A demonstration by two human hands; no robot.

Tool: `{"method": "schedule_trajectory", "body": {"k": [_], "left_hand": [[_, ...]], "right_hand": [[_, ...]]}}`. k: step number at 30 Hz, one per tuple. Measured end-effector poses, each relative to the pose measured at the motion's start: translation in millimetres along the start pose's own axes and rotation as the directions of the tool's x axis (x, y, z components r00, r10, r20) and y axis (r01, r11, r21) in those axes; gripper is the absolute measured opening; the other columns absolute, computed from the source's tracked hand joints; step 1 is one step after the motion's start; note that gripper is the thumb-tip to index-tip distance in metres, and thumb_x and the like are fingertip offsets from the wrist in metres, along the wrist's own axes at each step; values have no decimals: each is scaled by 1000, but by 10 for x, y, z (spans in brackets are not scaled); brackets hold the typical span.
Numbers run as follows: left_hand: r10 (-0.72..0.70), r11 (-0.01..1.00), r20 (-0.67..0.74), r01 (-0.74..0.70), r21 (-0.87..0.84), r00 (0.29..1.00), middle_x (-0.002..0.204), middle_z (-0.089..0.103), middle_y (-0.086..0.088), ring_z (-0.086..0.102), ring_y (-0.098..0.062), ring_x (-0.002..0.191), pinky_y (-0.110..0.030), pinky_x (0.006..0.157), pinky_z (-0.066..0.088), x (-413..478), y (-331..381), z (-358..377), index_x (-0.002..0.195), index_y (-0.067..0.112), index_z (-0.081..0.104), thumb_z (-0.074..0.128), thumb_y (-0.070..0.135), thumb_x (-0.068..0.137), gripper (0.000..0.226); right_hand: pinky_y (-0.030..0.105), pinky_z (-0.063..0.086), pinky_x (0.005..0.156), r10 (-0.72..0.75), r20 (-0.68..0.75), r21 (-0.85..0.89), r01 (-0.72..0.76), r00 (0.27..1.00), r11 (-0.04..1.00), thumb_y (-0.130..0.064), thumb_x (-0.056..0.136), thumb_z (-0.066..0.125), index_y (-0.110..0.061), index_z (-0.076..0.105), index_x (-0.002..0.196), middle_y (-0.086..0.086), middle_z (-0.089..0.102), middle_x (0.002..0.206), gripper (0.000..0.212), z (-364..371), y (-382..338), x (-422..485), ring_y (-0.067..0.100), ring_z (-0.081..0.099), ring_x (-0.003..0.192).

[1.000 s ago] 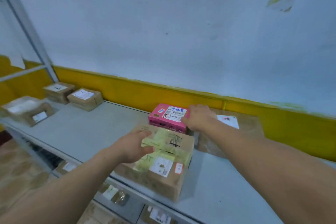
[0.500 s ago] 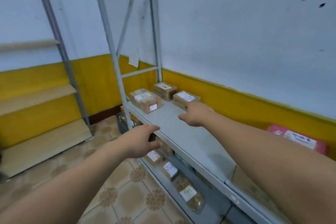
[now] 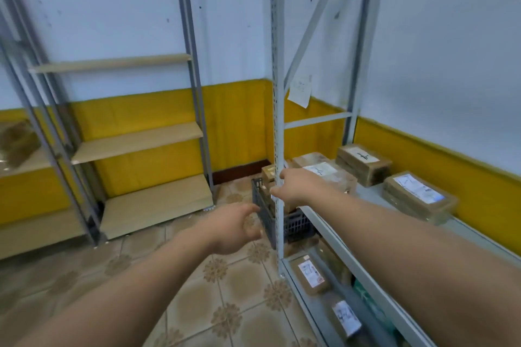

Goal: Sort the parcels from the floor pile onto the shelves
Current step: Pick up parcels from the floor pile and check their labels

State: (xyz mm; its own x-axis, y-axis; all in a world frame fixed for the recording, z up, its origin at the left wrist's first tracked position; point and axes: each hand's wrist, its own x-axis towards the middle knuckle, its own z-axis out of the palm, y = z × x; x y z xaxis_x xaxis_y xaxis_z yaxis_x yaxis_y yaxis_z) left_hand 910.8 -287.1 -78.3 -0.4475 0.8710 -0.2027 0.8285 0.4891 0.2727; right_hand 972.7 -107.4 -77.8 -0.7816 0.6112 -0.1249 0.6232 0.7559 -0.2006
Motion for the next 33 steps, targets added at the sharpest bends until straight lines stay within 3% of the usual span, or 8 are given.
{"method": "schedule_trajectory", "body": {"k": [4,8,13,19,22,29,33], "left_hand": [[-70,997,15,71,-35,997,154,36,3,37,-17,138,-31,110,33,550,-484,-212,150,28,30,55,44,95,62],[-98,994,19,99,-49,995,155,34,3,34,-17,140,-31,111,31,1091,-1007,-383,150,26,30,53,46,95,63],[-96,993,38,98,-62,995,155,33,2,34,-19,140,-33,111,32,1946,-1799,-501,150,28,29,54,47,95,64],[-4,994,86,14,-112,996,156,32,1,35,-20,140,-32,110,34,3090,-2802,-796,150,27,29,54,44,95,63],[51,994,140,-37,-102,989,156,32,0,35,-20,140,-32,110,33,3618,-3168,-1011,150,26,31,55,44,95,63],[209,978,208,-205,-39,956,150,42,-1,41,-22,134,-37,108,38,4889,-3450,-1123,148,25,35,55,46,93,62],[261,964,256,-265,-20,931,146,46,0,48,-19,127,-33,102,43,5670,-3481,-994,146,27,39,56,44,94,57]], "right_hand": [[36,48,85,-49,50,8,49,998,999,-57,96,46,-15,45,142,11,55,135,62,14,-237,831,30,56,115],[37,43,92,-66,86,-12,67,994,998,-57,98,44,-15,41,147,11,49,145,65,66,-458,1577,31,49,128],[33,42,79,-27,121,-1,27,992,1000,-59,96,46,-14,45,144,12,55,138,66,262,-741,2636,31,56,118],[36,49,92,113,134,40,-119,985,992,-55,98,47,-12,38,150,13,51,143,69,446,-1038,3807,30,55,121],[39,52,90,190,156,56,-201,969,978,-55,98,47,-11,44,145,13,56,136,64,434,-1088,4252,31,58,113],[42,51,96,327,164,131,-349,931,928,-63,94,47,-17,45,144,6,55,141,68,525,-866,5133,28,56,120],[35,50,91,410,201,157,-442,890,883,-54,98,48,-19,50,141,5,57,139,56,746,-572,5729,26,57,119]]}}
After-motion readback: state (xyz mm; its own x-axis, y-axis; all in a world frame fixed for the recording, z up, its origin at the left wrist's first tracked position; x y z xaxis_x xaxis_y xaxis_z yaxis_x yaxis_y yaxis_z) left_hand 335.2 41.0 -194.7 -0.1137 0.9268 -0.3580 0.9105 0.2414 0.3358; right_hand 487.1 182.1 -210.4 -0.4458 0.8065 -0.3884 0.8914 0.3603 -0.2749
